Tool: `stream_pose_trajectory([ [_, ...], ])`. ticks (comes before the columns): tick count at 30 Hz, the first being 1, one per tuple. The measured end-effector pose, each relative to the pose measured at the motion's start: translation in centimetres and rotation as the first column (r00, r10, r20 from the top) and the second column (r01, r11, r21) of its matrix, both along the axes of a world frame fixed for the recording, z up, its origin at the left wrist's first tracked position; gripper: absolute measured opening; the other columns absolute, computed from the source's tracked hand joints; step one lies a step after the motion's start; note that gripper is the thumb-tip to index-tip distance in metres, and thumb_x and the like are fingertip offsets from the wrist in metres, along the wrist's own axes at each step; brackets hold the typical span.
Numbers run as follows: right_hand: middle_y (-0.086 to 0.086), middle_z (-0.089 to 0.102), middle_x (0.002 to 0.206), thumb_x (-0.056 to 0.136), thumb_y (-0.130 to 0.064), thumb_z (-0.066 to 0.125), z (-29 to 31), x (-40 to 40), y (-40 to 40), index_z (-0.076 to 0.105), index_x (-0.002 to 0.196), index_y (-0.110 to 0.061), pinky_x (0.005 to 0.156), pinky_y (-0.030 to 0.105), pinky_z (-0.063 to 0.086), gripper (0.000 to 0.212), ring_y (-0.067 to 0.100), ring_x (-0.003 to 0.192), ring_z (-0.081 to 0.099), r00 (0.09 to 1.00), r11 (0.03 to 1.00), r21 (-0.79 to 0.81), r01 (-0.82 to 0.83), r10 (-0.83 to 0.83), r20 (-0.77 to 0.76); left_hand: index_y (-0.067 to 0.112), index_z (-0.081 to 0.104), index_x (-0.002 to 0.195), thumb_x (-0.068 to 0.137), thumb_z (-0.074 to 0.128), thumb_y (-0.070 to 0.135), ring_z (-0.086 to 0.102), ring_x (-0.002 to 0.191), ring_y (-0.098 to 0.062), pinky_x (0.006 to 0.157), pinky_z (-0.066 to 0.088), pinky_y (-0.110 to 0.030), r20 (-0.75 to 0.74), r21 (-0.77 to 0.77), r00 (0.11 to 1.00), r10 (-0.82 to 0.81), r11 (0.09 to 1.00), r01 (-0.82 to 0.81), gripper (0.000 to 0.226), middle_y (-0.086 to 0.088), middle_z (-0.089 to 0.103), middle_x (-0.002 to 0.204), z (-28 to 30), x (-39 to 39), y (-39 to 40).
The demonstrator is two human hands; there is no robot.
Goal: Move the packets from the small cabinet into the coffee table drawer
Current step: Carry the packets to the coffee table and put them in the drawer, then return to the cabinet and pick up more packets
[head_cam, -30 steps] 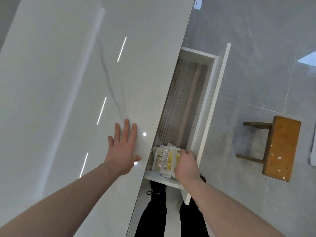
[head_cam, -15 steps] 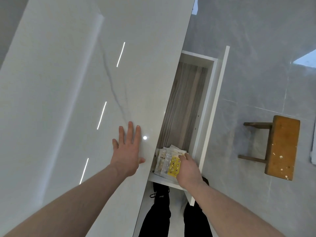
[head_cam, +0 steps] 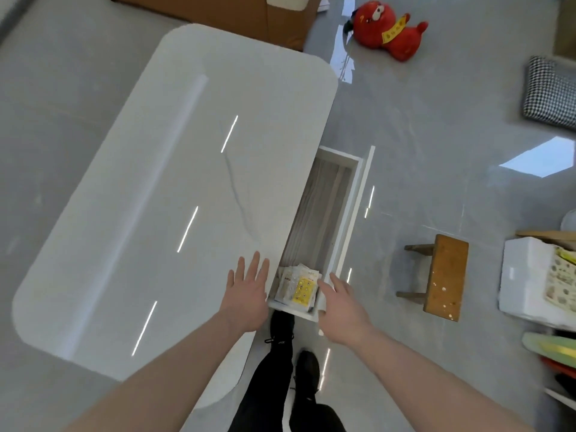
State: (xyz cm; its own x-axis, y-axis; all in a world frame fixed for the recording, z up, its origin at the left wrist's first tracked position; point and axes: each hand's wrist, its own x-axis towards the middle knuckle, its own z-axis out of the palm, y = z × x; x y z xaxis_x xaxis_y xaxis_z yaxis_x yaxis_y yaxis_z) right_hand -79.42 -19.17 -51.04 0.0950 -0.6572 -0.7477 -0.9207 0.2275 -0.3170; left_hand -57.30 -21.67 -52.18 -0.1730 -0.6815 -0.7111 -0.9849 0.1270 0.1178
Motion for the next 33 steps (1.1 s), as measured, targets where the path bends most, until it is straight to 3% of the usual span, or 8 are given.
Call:
stream_pose_trajectory([
  [4, 0.004, -0.008, 0.170, 0.099, -0.029, 0.049, 6.7, 0.6, 4.4, 0.006, 0.163, -0.024, 0.127, 0.042, 0.011, 0.077, 0.033, 0.156, -0.002, 0.986, 0.987, 0.011, -0.161, 0.162, -0.031, 0.017, -0.015, 0.159, 0.105, 0.033, 0.032, -0.022, 0.151, -0.036, 0.124, -0.005, -0.053, -0.021, -0.009, 0.995, 0.093, 0.996, -0.093, 0.074, -0.006, -0.029, 0.163, 7.8, 1.5, 6.8],
  [9, 0.002, -0.008, 0.170, 0.098, -0.036, 0.047, 14.1, 2.3, 9.9, 0.006, 0.163, -0.026, 0.126, 0.046, 0.012, 0.077, 0.031, 0.156, -0.003, 0.988, 0.987, -0.047, -0.156, 0.157, 0.004, 0.021, -0.006, 0.161, 0.106, 0.031, 0.039, -0.021, 0.151, -0.036, 0.123, -0.004, -0.054, -0.059, -0.103, 0.977, 0.205, 0.972, -0.210, 0.068, -0.004, -0.025, 0.165, 15.7, 3.9, 14.8],
  [18, 0.000, -0.004, 0.170, 0.099, -0.038, 0.052, 22.6, 9.7, 12.5, 0.009, 0.162, -0.027, 0.126, 0.048, 0.011, 0.077, 0.032, 0.156, -0.004, 0.958, 0.934, -0.237, -0.266, 0.284, 0.046, 0.025, 0.001, 0.161, 0.105, 0.032, 0.045, -0.018, 0.153, -0.033, 0.124, -0.005, -0.052, -0.139, -0.273, 0.887, 0.440, 0.844, -0.462, 0.067, 0.001, -0.018, 0.167, 23.2, 10.8, 23.1],
  [25, 0.000, -0.008, 0.170, 0.101, -0.041, 0.049, 26.3, 21.5, 13.2, 0.006, 0.162, -0.029, 0.126, 0.050, 0.009, 0.075, 0.031, 0.156, -0.008, 0.919, 0.878, -0.307, -0.366, 0.394, 0.033, 0.029, 0.001, 0.161, 0.104, 0.031, 0.047, -0.019, 0.153, -0.031, 0.124, -0.003, -0.052, -0.192, -0.364, 0.844, 0.501, 0.762, -0.535, 0.067, 0.002, -0.020, 0.166, 26.8, 21.5, 26.2],
  [33, -0.002, -0.008, 0.170, 0.101, -0.039, 0.049, 29.2, 39.3, 15.5, 0.008, 0.162, -0.029, 0.126, 0.050, 0.009, 0.074, 0.030, 0.156, -0.008, 0.903, 0.855, -0.385, -0.348, 0.415, 0.106, 0.029, 0.009, 0.161, 0.105, 0.033, 0.045, -0.012, 0.154, -0.033, 0.124, 0.002, -0.052, -0.185, -0.446, 0.828, 0.529, 0.706, -0.550, 0.064, 0.000, -0.011, 0.168, 30.3, 39.7, 29.5],
])
